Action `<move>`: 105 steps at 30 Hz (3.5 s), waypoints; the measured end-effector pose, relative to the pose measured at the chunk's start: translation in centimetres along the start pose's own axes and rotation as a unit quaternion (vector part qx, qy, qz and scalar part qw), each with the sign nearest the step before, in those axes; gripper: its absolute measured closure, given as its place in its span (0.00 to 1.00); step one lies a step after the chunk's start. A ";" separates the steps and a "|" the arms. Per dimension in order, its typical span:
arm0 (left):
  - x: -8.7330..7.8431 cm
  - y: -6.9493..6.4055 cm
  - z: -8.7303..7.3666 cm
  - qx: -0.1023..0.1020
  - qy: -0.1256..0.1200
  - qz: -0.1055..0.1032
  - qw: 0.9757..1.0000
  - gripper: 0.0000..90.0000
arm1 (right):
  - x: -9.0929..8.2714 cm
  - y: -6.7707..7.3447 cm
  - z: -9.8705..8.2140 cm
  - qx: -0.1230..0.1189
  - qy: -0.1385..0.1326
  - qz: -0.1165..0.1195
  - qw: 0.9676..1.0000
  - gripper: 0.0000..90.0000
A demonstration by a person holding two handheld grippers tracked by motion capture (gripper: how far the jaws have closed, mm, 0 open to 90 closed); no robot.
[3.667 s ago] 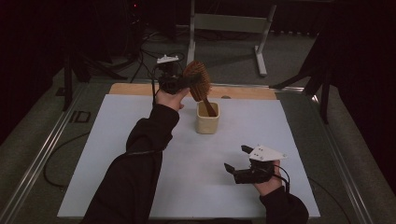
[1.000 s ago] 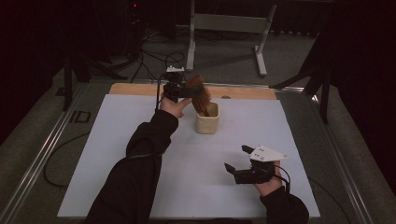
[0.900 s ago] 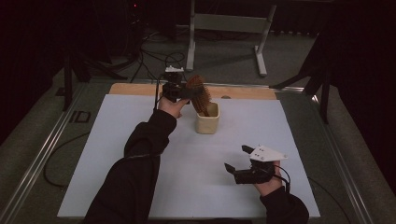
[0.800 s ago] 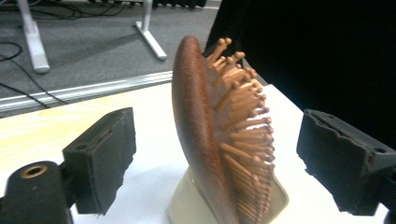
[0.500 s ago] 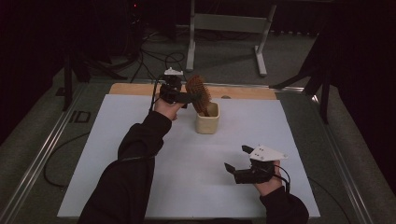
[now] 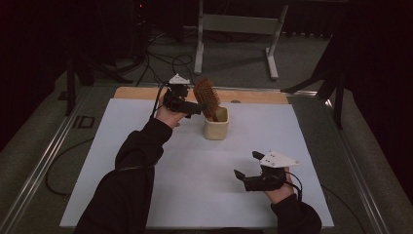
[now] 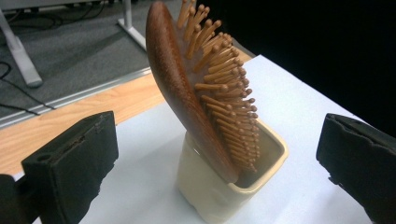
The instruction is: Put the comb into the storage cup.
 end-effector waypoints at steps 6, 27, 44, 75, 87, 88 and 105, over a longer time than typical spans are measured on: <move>-1.0 -0.3 -0.2 0.019 -0.003 -0.008 1.000 0.00 | 0.0 -0.1 -0.1 0.004 0.001 -0.002 1.000 0.09; -4.0 -1.1 -2.4 0.053 -0.005 -0.031 0.998 0.00 | -0.2 -0.1 -0.3 0.003 0.003 -0.008 1.000 0.09; -8.1 -1.4 -5.9 0.068 -0.004 -0.033 0.997 0.00 | 0.0 0.1 -0.3 -0.005 0.002 -0.005 1.000 0.09; -13.2 -0.9 -13.8 0.070 0.022 -0.010 0.997 0.00 | 0.1 0.4 -0.4 -0.017 0.003 -0.005 1.000 0.09; -14.8 -0.3 -17.6 0.056 0.028 0.003 0.998 0.00 | 0.0 0.6 -0.5 -0.017 0.004 -0.006 1.000 0.09; -15.0 -0.2 -17.9 0.052 0.025 0.003 0.998 0.00 | 0.0 0.5 -0.5 -0.017 0.005 -0.007 1.000 0.09; -17.2 1.2 -22.4 0.030 0.030 0.030 0.999 0.00 | -0.5 -0.1 -1.4 -0.012 0.005 -0.009 1.000 0.09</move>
Point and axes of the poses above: each handheld gripper's, and its own axes: x roughly forward along the jaws, z roughly out of its top, y roughly to its left, the point moved 8 cm from there along x, roughly forward along the jaws, and after that the axes turned 6 degrees about x, right-handed, at the moved point
